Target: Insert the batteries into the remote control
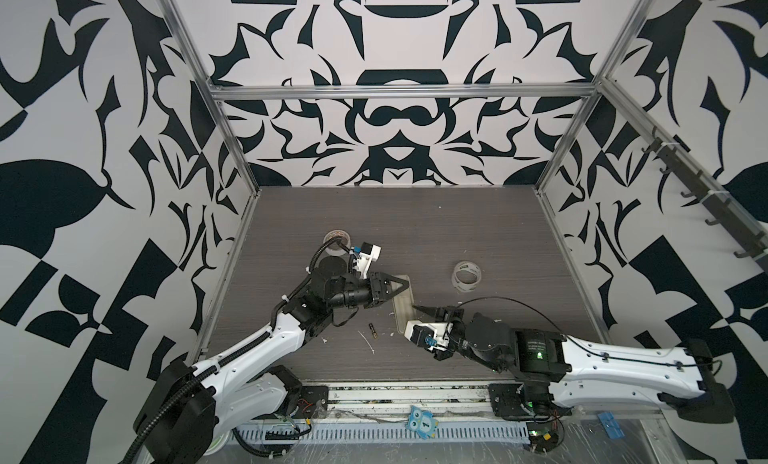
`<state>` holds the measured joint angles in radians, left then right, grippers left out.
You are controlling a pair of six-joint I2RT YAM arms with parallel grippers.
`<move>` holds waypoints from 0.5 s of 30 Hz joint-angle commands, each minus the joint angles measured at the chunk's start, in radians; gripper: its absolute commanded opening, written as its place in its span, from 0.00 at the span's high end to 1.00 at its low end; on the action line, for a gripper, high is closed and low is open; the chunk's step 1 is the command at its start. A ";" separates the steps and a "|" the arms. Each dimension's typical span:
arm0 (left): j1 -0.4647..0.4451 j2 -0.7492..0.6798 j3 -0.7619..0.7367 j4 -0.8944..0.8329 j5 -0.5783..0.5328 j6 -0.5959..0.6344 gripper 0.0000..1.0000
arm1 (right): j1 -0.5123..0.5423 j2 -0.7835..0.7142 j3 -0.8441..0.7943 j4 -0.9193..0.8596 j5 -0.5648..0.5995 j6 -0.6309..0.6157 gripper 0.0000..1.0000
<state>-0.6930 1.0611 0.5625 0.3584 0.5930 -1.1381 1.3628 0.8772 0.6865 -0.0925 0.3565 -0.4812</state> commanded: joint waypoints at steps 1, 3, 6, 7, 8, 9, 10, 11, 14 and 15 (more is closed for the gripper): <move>0.001 -0.013 0.029 0.016 0.019 -0.012 1.00 | -0.002 0.003 0.022 0.031 0.019 0.011 0.54; 0.002 -0.013 0.028 0.017 0.020 -0.012 1.00 | -0.002 0.009 0.021 0.034 0.019 0.012 0.54; 0.001 -0.015 0.028 0.019 0.021 -0.014 1.00 | -0.002 0.019 0.022 0.032 0.021 0.009 0.54; 0.001 -0.015 0.028 0.019 0.022 -0.015 1.00 | -0.001 0.020 0.024 0.033 0.019 0.009 0.54; 0.001 -0.018 0.028 0.021 0.023 -0.015 1.00 | -0.002 0.022 0.024 0.034 0.019 0.007 0.54; 0.003 -0.020 0.025 0.027 0.022 -0.018 1.00 | -0.002 0.024 0.025 0.035 0.020 0.006 0.54; 0.003 -0.020 0.022 0.039 0.022 -0.025 1.00 | -0.002 0.026 0.028 0.036 0.024 0.008 0.54; 0.004 -0.020 0.015 0.058 0.023 -0.037 1.00 | -0.002 0.029 0.027 0.038 0.031 0.009 0.54; 0.004 -0.023 0.000 0.094 0.017 -0.057 1.00 | -0.002 0.037 0.027 0.044 0.051 0.022 0.54; 0.004 -0.026 -0.006 0.104 0.014 -0.060 1.00 | -0.004 0.038 0.027 0.044 0.061 0.028 0.54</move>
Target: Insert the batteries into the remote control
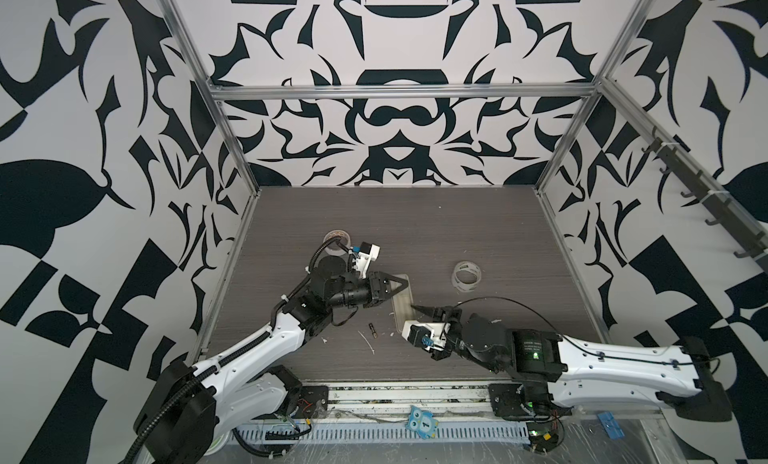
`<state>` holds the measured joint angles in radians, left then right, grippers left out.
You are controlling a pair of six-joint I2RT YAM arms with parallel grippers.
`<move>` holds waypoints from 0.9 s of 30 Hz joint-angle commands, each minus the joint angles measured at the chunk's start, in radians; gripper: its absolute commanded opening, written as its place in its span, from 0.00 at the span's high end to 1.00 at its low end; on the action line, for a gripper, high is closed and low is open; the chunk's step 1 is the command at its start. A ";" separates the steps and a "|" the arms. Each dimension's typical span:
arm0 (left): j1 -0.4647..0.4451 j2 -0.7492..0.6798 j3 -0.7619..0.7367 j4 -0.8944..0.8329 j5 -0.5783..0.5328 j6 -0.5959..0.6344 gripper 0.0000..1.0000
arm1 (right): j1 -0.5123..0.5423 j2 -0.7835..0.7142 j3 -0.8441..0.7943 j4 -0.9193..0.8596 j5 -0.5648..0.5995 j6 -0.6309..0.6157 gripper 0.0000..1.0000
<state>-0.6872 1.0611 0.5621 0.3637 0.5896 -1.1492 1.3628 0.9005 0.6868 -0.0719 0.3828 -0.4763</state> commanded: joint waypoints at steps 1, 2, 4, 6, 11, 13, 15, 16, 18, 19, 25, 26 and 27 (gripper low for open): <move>-0.002 -0.027 -0.011 0.105 0.014 -0.054 1.00 | -0.003 0.016 0.025 0.025 0.044 0.026 0.54; -0.002 -0.030 -0.014 0.109 0.011 -0.055 1.00 | -0.004 0.016 0.023 0.026 0.050 0.029 0.54; -0.002 -0.030 -0.018 0.111 0.006 -0.057 1.00 | -0.003 0.016 0.025 0.029 0.066 0.037 0.54; -0.002 -0.030 -0.019 0.123 0.001 -0.064 1.00 | -0.002 0.021 0.034 0.023 0.099 0.054 0.54; -0.002 -0.030 -0.019 0.136 -0.004 -0.068 1.00 | -0.003 0.017 0.021 0.034 0.099 0.078 0.54; 0.000 -0.030 -0.017 0.133 0.000 -0.068 1.00 | -0.003 0.021 0.023 0.029 0.102 0.081 0.54; 0.000 -0.034 -0.017 0.127 -0.002 -0.067 1.00 | -0.003 0.025 0.025 0.029 0.102 0.081 0.54; 0.000 -0.037 -0.018 0.126 -0.003 -0.066 1.00 | -0.003 0.025 0.027 0.028 0.104 0.082 0.54; 0.000 -0.042 -0.020 0.121 -0.005 -0.064 1.00 | -0.004 0.026 0.029 0.033 0.110 0.079 0.54; 0.000 -0.045 -0.022 0.119 -0.008 -0.064 1.00 | -0.005 0.026 0.029 0.035 0.115 0.077 0.54; 0.002 -0.056 -0.025 0.112 -0.010 -0.063 1.00 | -0.006 0.035 0.039 0.051 0.131 0.066 0.54; 0.002 -0.057 -0.024 0.105 -0.011 -0.060 1.00 | -0.006 0.038 0.041 0.052 0.133 0.065 0.54; 0.002 -0.058 -0.022 0.099 -0.010 -0.057 1.00 | -0.006 0.039 0.043 0.054 0.135 0.063 0.54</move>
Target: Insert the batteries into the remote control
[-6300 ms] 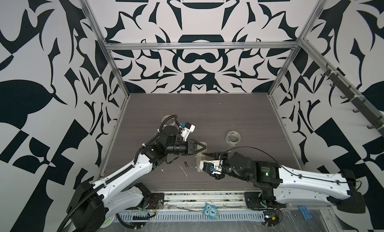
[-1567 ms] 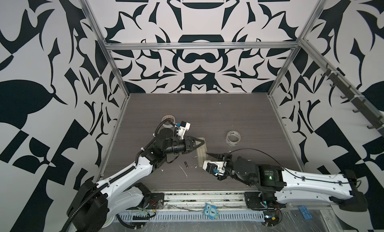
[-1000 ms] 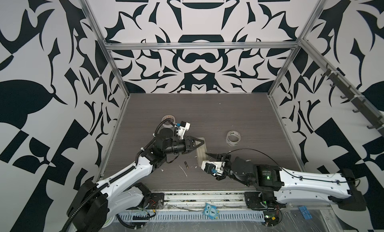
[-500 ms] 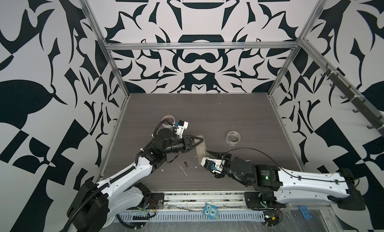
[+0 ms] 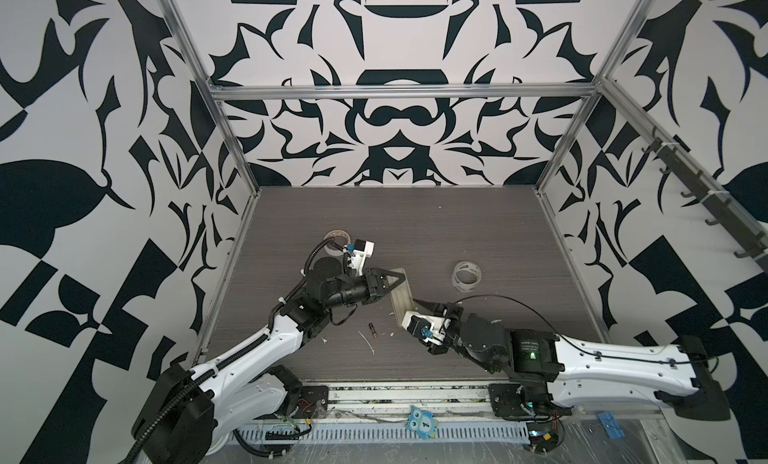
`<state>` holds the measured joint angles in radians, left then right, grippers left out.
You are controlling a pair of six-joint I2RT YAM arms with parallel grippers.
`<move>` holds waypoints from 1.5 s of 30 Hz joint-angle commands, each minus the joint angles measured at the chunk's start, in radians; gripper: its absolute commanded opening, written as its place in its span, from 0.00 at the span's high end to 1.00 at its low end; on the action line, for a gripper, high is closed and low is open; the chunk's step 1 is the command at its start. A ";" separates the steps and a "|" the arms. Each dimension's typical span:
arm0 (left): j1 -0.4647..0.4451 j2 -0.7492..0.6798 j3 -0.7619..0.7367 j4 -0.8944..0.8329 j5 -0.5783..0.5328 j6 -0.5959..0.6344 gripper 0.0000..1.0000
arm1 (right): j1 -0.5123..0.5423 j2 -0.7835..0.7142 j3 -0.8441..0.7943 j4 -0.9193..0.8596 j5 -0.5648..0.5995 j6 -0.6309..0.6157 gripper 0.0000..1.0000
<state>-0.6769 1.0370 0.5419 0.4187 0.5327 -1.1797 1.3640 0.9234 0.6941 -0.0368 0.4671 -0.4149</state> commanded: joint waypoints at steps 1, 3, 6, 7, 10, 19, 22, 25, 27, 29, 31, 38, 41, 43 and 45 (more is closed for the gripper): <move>-0.007 -0.034 -0.002 0.040 0.047 -0.024 1.00 | -0.008 0.019 0.039 0.020 0.052 0.001 0.54; -0.005 -0.034 -0.002 0.038 0.049 -0.024 1.00 | -0.008 0.022 0.044 0.020 0.054 -0.002 0.54; -0.003 -0.032 0.000 0.029 0.049 -0.021 1.00 | -0.009 0.020 0.045 0.024 0.061 -0.010 0.54; -0.003 -0.032 0.000 0.027 0.049 -0.021 1.00 | -0.008 0.019 0.045 0.025 0.062 -0.013 0.54; -0.003 -0.034 0.000 0.023 0.050 -0.017 1.00 | -0.009 0.015 0.047 0.028 0.069 -0.022 0.54; 0.002 -0.025 0.003 0.020 0.053 -0.017 1.00 | -0.008 0.021 0.064 0.037 0.081 -0.058 0.55; 0.005 -0.025 0.005 0.020 0.055 -0.017 1.00 | -0.008 0.019 0.068 0.038 0.083 -0.064 0.55; 0.007 -0.025 0.007 0.019 0.056 -0.018 1.00 | -0.009 0.017 0.070 0.040 0.086 -0.070 0.55; 0.008 -0.024 0.007 0.017 0.058 -0.017 1.00 | -0.009 0.015 0.071 0.043 0.089 -0.073 0.55; 0.010 -0.023 0.009 0.016 0.059 -0.018 1.00 | -0.009 0.014 0.071 0.048 0.091 -0.078 0.55; 0.011 -0.023 0.011 0.013 0.059 -0.017 1.00 | -0.009 0.014 0.074 0.048 0.091 -0.081 0.56; 0.019 -0.022 0.014 0.008 0.065 -0.015 1.00 | -0.008 -0.003 0.076 0.015 0.039 -0.064 0.56; 0.022 -0.024 0.013 0.007 0.068 -0.015 1.00 | -0.009 -0.031 0.072 -0.012 -0.026 -0.044 0.55; 0.025 -0.025 0.014 0.007 0.070 -0.015 1.00 | -0.009 -0.038 0.069 -0.024 -0.058 -0.035 0.55; 0.027 -0.025 0.014 0.006 0.072 -0.015 1.00 | -0.009 -0.030 0.070 -0.038 -0.069 -0.026 0.55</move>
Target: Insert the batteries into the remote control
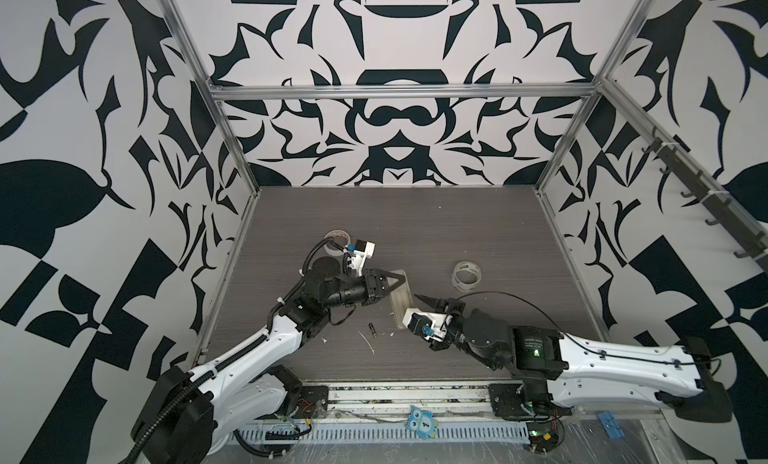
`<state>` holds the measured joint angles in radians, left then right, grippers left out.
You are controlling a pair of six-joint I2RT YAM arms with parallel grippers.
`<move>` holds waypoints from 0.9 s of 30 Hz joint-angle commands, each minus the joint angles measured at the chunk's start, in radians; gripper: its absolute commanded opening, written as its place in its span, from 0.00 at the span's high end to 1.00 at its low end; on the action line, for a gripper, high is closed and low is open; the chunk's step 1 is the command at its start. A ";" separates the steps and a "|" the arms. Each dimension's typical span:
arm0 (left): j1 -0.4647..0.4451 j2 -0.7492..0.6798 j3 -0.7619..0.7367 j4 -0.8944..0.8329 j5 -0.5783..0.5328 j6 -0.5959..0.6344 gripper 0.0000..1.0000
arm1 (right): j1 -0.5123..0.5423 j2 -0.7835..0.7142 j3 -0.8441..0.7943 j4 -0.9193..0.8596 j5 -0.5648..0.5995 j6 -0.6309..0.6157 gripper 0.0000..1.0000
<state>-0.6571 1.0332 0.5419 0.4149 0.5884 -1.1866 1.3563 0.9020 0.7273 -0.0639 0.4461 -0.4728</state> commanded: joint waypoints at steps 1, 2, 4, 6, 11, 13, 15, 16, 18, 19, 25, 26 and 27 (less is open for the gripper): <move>0.007 -0.022 0.013 0.012 0.016 -0.008 1.00 | 0.000 -0.003 0.038 -0.017 -0.055 0.034 0.55; 0.007 -0.024 0.013 0.012 0.016 -0.008 1.00 | -0.001 0.002 0.038 -0.017 -0.062 0.038 0.55; 0.007 -0.024 0.012 0.010 0.016 -0.008 1.00 | -0.001 0.010 0.036 -0.015 -0.070 0.041 0.55; 0.008 -0.026 0.010 0.011 0.016 -0.008 1.00 | -0.002 0.019 0.035 -0.010 -0.070 0.042 0.55; 0.008 -0.032 0.009 0.009 0.018 -0.008 1.00 | -0.002 0.038 0.040 -0.007 -0.055 0.036 0.55; 0.008 -0.033 0.007 0.009 0.018 -0.009 1.00 | -0.003 0.045 0.040 -0.007 -0.047 0.033 0.55; 0.008 -0.036 0.004 0.007 0.018 -0.009 1.00 | -0.003 0.046 0.043 -0.013 -0.052 0.033 0.55; 0.009 -0.037 0.004 0.007 0.018 -0.009 1.00 | -0.003 0.045 0.043 -0.014 -0.058 0.033 0.55; 0.010 -0.038 0.004 0.007 0.020 -0.008 1.00 | -0.003 0.040 0.042 -0.020 -0.069 0.034 0.55; 0.010 -0.038 0.004 0.007 0.022 -0.008 1.00 | -0.003 0.037 0.042 -0.028 -0.078 0.035 0.55; 0.016 -0.034 0.003 0.008 0.029 -0.008 1.00 | -0.003 0.035 0.047 -0.056 -0.106 0.031 0.55; 0.016 -0.033 0.004 0.010 0.030 -0.008 1.00 | -0.003 0.037 0.046 -0.056 -0.106 0.031 0.55; 0.017 -0.032 0.004 0.010 0.031 -0.008 1.00 | -0.003 0.037 0.046 -0.055 -0.102 0.032 0.55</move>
<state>-0.6456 1.0203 0.5419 0.3771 0.5972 -1.1809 1.3560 0.9394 0.7395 -0.0937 0.3622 -0.4503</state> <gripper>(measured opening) 0.243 0.451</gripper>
